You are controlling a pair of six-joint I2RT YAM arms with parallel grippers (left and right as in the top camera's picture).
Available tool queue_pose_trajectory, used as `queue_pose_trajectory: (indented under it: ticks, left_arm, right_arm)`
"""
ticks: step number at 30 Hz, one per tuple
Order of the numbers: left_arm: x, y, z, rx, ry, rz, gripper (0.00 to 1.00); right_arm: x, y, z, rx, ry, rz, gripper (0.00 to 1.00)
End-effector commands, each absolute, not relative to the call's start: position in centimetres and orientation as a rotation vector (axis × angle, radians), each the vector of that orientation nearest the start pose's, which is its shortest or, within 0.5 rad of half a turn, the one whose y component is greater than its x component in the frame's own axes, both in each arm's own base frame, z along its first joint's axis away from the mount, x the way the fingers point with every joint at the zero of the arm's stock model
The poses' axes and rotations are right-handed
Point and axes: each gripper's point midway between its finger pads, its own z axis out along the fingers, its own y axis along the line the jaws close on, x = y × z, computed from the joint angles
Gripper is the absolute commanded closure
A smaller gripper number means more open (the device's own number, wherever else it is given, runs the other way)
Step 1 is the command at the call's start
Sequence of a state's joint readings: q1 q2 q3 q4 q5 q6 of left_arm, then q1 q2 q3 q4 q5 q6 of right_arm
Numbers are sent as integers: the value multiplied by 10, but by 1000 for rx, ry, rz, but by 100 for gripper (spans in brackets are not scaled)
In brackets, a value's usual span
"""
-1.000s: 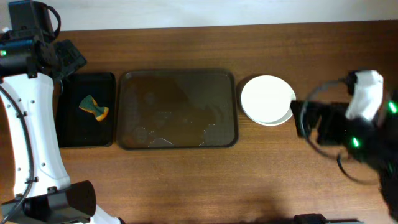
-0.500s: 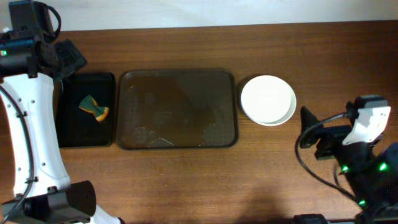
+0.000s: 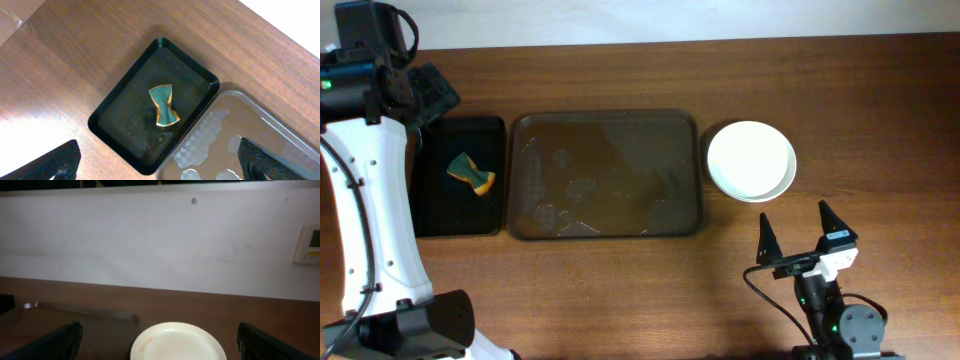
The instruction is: Clean dirty plates on tray and stack at the side
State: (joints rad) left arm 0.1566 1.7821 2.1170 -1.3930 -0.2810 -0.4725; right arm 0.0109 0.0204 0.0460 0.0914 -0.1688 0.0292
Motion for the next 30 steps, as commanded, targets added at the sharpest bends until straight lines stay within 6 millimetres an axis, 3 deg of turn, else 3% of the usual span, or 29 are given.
queue_pose_trajectory:
  ticks: [1,3,4,23,25,27,28,30]
  left_arm:
    - [392,111,299,-899,2427,255,1]
    - [392,111,299,-899,2427,255,1]
    - [392,111,299,-899,2427,255,1]
    - [392,112,299,-899,2427,261,1]
    - [384,115,299,-876,2453,306,1]
    - [380,113,309,-863,2416,289,1]
    - [381,110,324,-836,2334,261,1]
    - [382,105,337,-709,2264,263,1]
  right_arm:
    - [245,18,191,-59,1506,101,2]
    - [246,15,176,-42,1568,88,2]
    - [246,15,157,-40,1642,92,2]
    - [246,15,157,-36,1644,94,2]
    - [246,15,157,-36,1644,94,2]
    - [246,15,157,-36,1644,94,2]
    - [246,15,157,-36,1644,94,2]
    - [246,15,157,-36,1644,94,2]
